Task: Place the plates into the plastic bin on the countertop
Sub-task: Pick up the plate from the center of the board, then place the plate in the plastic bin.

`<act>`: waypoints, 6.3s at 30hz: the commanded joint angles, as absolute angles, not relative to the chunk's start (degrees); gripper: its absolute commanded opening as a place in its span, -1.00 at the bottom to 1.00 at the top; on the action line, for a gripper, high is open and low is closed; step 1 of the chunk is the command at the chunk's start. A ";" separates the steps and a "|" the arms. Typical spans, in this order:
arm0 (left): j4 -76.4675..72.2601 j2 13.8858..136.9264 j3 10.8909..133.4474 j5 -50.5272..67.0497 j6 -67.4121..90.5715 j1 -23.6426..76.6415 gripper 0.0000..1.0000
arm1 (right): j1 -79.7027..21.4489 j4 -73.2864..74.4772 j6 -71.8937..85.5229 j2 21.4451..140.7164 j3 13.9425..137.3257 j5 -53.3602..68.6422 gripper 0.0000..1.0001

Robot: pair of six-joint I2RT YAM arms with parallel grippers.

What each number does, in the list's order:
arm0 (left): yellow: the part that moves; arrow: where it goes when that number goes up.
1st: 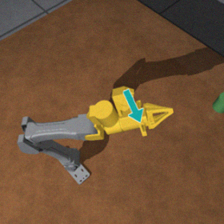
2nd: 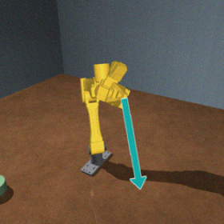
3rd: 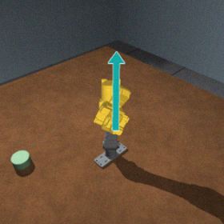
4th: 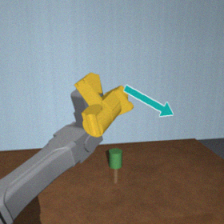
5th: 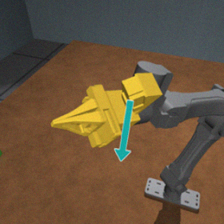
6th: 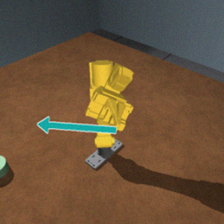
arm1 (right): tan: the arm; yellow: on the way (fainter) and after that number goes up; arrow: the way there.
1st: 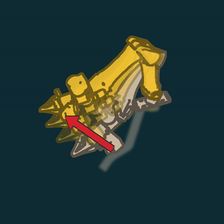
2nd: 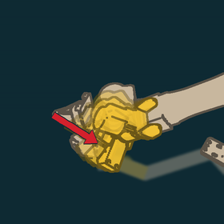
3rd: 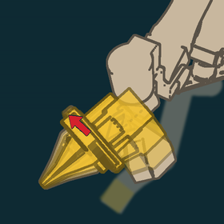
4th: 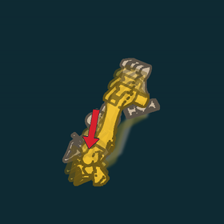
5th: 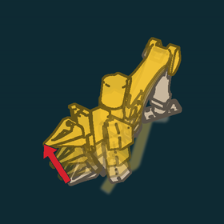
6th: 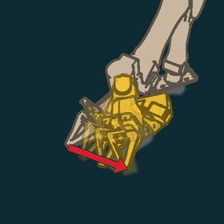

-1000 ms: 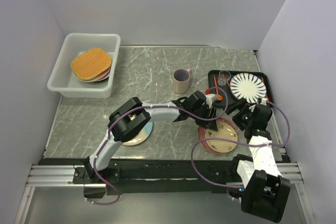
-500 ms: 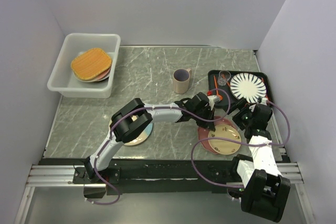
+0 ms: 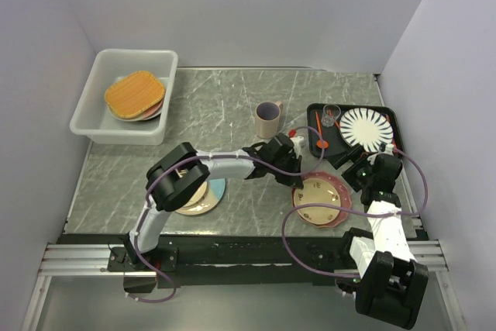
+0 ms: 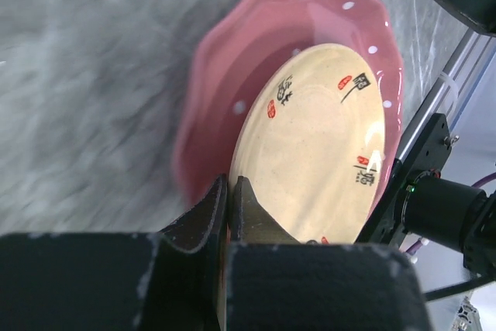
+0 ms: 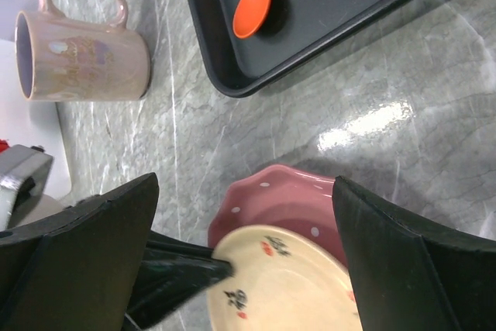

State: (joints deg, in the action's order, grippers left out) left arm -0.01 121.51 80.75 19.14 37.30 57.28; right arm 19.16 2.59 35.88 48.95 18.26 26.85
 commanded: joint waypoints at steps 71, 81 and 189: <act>-5.89 89.56 55.64 20.57 37.79 29.27 -0.99 | -11.95 -20.04 40.78 63.54 22.94 32.61 1.00; -4.49 85.87 54.67 20.65 37.18 22.86 -0.99 | -11.95 -20.04 40.61 64.34 23.03 32.61 1.00; -9.23 91.74 58.44 13.80 52.82 -24.70 -0.99 | -12.04 -18.37 37.27 70.22 24.08 32.43 1.00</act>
State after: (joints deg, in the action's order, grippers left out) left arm -6.28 88.60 55.40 13.37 51.92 -24.45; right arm -11.75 -17.32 38.35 69.67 21.85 32.36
